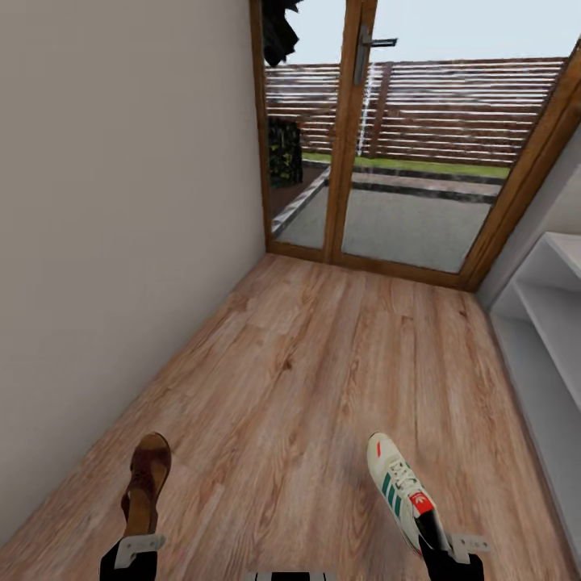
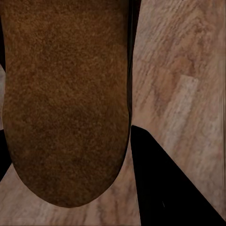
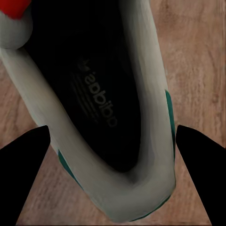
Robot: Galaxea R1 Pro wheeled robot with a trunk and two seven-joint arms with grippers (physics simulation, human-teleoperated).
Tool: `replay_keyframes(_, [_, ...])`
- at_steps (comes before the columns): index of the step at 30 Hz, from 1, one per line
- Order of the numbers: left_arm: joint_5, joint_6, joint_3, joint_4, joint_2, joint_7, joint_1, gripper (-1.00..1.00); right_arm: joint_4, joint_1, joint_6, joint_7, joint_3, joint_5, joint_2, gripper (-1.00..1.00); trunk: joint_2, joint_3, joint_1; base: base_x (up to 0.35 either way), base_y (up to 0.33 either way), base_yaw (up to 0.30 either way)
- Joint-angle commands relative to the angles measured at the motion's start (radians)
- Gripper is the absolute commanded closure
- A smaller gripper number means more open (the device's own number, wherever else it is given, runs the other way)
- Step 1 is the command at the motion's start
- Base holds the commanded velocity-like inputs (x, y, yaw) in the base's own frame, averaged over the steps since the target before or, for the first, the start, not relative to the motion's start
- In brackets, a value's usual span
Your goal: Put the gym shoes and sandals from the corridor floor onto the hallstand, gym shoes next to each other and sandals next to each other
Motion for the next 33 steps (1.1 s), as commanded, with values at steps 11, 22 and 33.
replay_keyframes(11, [-0.003, -0.090, 0.000, 0.031, 0.000, -0.004, 0.007, 1.00, 0.047, -0.001, -0.091, 0.008, -0.009, 0.008, -0.004, 1.00, 0.000, 0.005, 0.000, -0.012, 0.011, -0.288])
replay_keyframes(22, [0.004, -0.099, -0.003, 0.037, 0.000, -0.004, 0.008, 1.00, 0.114, -0.001, -0.199, 0.009, -0.009, 0.009, -0.007, 1.00, 0.000, 0.011, 0.000, 0.000, 0.000, -0.288])
replay_keyframes(33, [0.004, -0.100, -0.003, 0.037, -0.008, -0.004, 0.008, 1.00, 0.115, -0.001, -0.200, 0.009, -0.008, 0.009, -0.005, 1.00, 0.000, 0.019, 0.000, 0.000, 0.000, -0.286])
